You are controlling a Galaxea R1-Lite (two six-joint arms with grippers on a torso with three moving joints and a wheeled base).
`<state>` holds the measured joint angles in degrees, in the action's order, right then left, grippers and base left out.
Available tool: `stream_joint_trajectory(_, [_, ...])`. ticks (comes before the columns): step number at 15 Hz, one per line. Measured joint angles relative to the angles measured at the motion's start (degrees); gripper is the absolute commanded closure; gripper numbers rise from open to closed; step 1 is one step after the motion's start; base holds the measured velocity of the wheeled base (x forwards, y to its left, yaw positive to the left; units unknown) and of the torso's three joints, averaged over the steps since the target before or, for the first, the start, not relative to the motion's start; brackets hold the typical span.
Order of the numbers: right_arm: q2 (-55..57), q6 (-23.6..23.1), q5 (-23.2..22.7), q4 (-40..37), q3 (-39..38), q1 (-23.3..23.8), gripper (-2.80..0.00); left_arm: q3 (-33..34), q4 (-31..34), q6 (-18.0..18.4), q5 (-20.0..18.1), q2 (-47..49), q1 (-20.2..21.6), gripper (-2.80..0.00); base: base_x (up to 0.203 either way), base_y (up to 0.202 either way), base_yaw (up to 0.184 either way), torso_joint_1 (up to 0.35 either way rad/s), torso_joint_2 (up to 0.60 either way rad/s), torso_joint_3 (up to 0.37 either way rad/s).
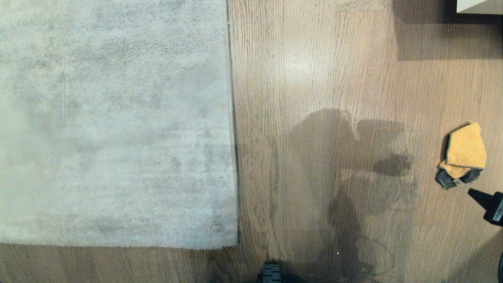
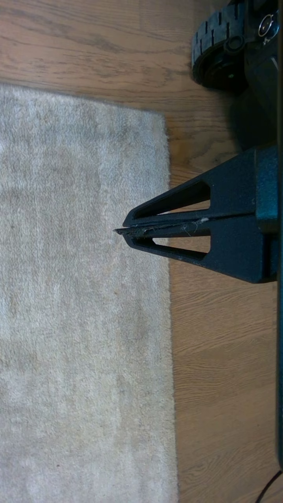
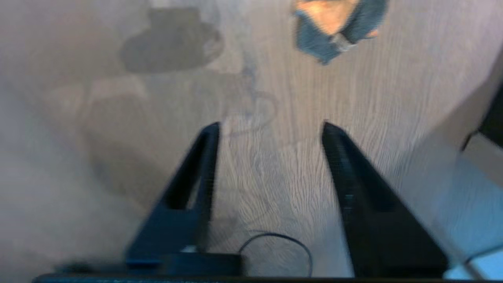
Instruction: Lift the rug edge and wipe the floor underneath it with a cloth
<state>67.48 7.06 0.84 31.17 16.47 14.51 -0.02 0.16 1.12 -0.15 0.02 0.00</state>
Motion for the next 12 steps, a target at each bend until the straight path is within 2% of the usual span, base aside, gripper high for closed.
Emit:
stream_joint_trajectory(9, [-15.7,-6.7,0.1,-2.1,-6.8,-8.9,0.00,0.0,0.0,0.0,0.0,0.0,0.0,0.00,0.000,0.000,0.000,0.000,0.00,0.000])
stream_joint_trajectory(12, [-22.6,-11.2,-0.3,-2.3,-10.7,-11.2,0.00,0.0,0.0,0.0,0.0,0.0,0.0,0.00,0.000,0.000,0.000,0.000,0.00,0.000])
